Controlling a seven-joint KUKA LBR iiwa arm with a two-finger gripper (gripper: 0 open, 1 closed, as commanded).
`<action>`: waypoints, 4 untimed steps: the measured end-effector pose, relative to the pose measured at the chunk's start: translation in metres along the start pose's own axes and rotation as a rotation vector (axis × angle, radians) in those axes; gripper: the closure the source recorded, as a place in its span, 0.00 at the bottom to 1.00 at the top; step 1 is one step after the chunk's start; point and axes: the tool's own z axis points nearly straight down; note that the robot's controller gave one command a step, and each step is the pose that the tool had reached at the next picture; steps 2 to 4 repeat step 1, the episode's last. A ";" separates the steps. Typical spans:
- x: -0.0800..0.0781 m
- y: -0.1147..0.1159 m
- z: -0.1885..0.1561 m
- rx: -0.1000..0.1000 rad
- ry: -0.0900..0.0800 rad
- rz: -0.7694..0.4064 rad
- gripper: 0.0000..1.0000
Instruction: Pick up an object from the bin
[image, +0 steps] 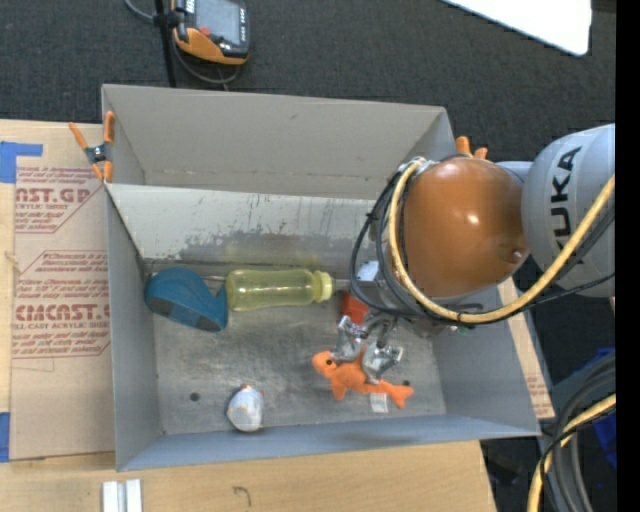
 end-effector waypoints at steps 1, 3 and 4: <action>-0.002 0.011 -0.032 0.005 -0.004 -0.099 1.00; -0.002 0.011 -0.032 0.005 -0.004 -0.099 1.00; -0.002 0.011 -0.032 0.005 -0.004 -0.099 1.00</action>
Offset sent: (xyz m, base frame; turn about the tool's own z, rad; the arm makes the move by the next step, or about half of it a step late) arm 0.0203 -0.0106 0.0686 -0.2538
